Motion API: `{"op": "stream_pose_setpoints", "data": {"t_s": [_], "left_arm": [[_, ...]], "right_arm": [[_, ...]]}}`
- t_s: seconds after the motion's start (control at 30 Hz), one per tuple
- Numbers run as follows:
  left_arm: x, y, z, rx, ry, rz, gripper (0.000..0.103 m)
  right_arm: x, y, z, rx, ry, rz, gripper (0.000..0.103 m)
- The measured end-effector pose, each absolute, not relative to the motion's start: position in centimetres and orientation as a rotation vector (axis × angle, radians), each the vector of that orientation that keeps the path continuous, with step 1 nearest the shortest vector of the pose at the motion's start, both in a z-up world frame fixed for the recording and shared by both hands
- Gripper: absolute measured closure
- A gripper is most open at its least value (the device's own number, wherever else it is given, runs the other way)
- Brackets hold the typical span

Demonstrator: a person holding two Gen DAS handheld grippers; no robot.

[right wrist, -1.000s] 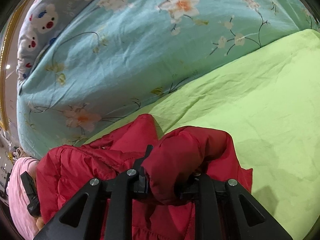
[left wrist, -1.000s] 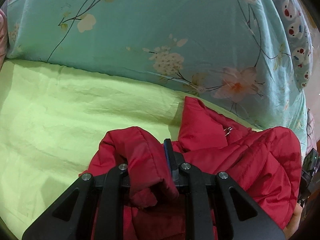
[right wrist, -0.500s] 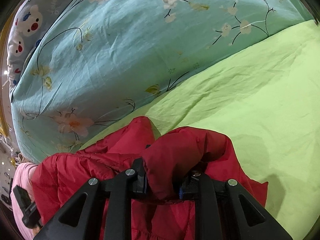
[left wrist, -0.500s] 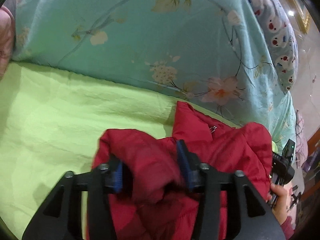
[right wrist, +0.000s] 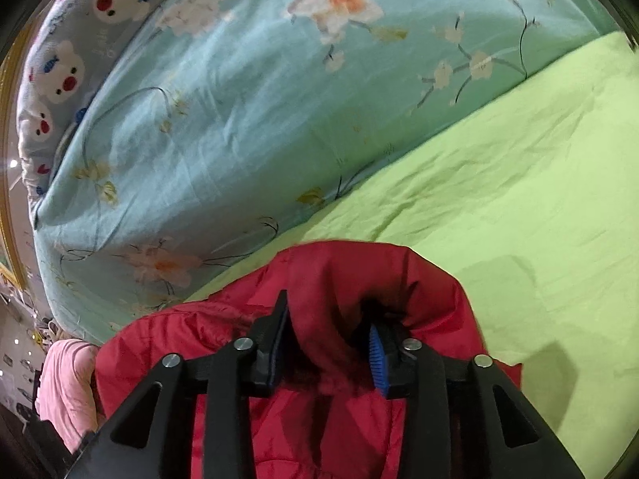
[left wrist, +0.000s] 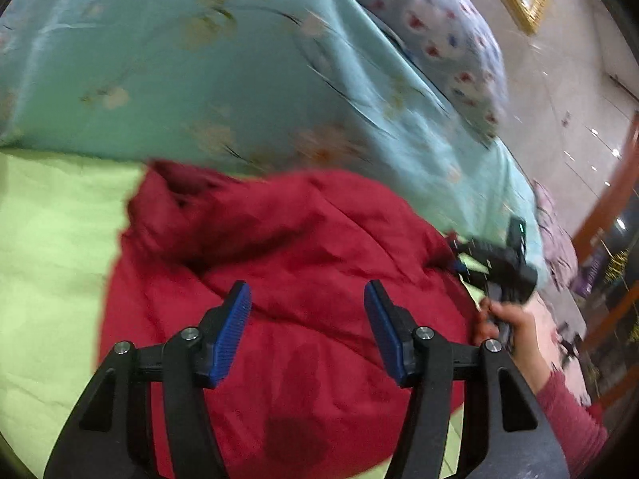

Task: Fold large clothes
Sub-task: 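Open both grippers and release the folded hem onto the jacket, then press and smooth the folded jacket flat with both grippers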

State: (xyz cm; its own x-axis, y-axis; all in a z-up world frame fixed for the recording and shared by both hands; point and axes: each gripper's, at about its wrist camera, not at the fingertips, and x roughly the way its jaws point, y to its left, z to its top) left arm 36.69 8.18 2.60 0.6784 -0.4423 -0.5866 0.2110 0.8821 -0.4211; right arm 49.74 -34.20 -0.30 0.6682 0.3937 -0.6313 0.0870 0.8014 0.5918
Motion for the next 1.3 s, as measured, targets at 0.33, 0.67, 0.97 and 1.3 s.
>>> {"op": "stream_pose_setpoints", "data": {"t_s": [0.33,0.67,0.97,1.3], "left_arm": [[34.1,4.3,1.5,-0.319,0.774,-0.472,0.045],[35.7,2.1,-0.7,-0.195,0.818,-0.486,0.045],[42.1,1.7,-3.9,-0.104,0.919,-0.347,0.044],[48.6,5.7,-3.9,-0.171,0.924,-0.165,0.061]], "right_arm": [[44.3,-34.3,5.0,0.498,0.717,0.219,0.044],[37.4,-23.1,3.7,0.061,0.733,0.485,0.044],[43.6,-20.1,-0.7,-0.141,0.863,0.325,0.046],[49.2,-24.6,-2.1,0.071,0.887,0.205,0.045]]}}
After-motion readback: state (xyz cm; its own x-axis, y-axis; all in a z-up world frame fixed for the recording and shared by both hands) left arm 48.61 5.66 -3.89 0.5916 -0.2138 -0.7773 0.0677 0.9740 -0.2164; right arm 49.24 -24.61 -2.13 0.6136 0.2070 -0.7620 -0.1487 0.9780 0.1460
